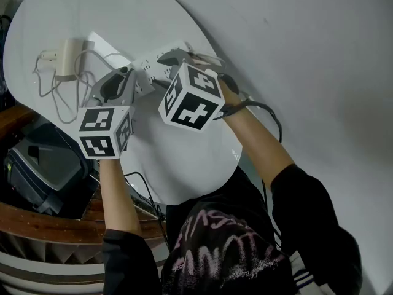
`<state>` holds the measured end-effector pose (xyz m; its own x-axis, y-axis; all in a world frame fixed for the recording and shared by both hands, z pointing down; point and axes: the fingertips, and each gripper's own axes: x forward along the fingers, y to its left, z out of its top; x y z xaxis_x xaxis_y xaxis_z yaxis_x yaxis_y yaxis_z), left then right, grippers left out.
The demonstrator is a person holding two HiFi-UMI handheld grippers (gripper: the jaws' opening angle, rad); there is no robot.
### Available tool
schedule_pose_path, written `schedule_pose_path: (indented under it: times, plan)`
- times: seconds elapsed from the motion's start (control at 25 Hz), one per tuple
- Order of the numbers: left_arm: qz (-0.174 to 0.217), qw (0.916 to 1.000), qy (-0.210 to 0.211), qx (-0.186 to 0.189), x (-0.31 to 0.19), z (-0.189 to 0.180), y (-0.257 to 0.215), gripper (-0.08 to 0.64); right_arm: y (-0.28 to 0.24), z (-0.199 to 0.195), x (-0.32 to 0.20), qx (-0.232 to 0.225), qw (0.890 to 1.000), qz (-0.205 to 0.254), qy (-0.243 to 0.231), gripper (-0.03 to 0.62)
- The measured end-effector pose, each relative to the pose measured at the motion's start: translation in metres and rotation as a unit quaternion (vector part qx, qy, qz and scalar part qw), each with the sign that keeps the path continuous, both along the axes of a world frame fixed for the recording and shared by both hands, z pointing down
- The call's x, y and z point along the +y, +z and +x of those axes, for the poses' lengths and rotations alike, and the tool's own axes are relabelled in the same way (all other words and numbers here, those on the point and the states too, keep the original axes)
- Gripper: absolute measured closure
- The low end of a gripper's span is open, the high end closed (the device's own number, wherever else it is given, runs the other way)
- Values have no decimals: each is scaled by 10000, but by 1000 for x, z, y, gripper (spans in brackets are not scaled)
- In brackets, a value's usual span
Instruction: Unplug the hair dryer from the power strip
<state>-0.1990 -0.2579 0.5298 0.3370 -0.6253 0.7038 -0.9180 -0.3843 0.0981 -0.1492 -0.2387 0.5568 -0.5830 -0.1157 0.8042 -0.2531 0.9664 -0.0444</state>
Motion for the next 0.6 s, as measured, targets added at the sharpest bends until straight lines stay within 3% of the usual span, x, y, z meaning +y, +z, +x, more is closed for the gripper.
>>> schedule_pose_path:
  times: [0.6]
  plan:
    - [34, 10000, 21, 55, 1, 1, -3, 509, 0, 0, 0, 169, 9997, -126, 99, 396]
